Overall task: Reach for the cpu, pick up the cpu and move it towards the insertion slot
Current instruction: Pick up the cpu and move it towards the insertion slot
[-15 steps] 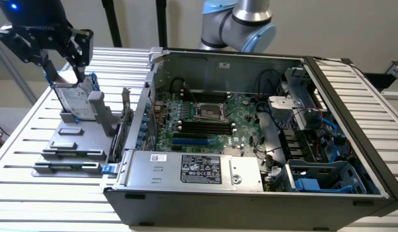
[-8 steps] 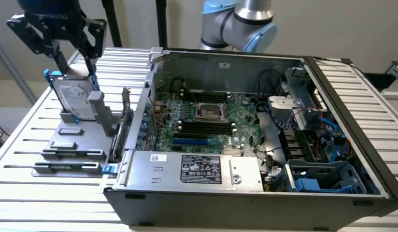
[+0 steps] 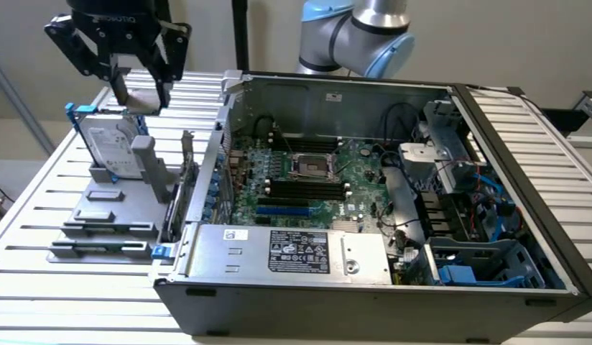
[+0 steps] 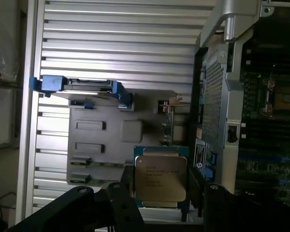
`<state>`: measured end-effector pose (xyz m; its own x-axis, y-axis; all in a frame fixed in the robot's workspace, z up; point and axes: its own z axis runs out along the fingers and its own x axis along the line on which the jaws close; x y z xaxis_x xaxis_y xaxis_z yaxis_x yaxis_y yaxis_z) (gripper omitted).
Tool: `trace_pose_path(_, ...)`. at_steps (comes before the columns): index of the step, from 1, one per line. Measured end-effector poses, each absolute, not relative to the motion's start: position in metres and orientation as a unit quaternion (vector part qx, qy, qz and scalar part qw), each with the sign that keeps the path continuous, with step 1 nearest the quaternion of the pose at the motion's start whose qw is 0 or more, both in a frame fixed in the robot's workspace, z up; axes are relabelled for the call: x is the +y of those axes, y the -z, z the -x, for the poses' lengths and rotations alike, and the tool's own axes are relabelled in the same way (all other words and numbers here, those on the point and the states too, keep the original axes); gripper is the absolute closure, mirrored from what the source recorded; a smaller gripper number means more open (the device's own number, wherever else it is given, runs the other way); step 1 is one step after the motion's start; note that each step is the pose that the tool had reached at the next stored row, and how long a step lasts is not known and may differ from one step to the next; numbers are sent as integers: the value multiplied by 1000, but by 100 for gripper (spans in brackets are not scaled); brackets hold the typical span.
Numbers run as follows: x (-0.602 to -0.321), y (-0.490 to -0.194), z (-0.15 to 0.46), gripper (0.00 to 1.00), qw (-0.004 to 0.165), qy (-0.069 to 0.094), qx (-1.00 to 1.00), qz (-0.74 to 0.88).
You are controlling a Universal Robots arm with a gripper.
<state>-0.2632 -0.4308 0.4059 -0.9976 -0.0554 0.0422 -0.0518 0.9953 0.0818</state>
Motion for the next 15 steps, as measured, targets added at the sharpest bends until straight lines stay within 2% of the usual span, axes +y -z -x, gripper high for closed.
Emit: trace_pose_path(15,-431,-409,195,46,22,47,-998,-27)
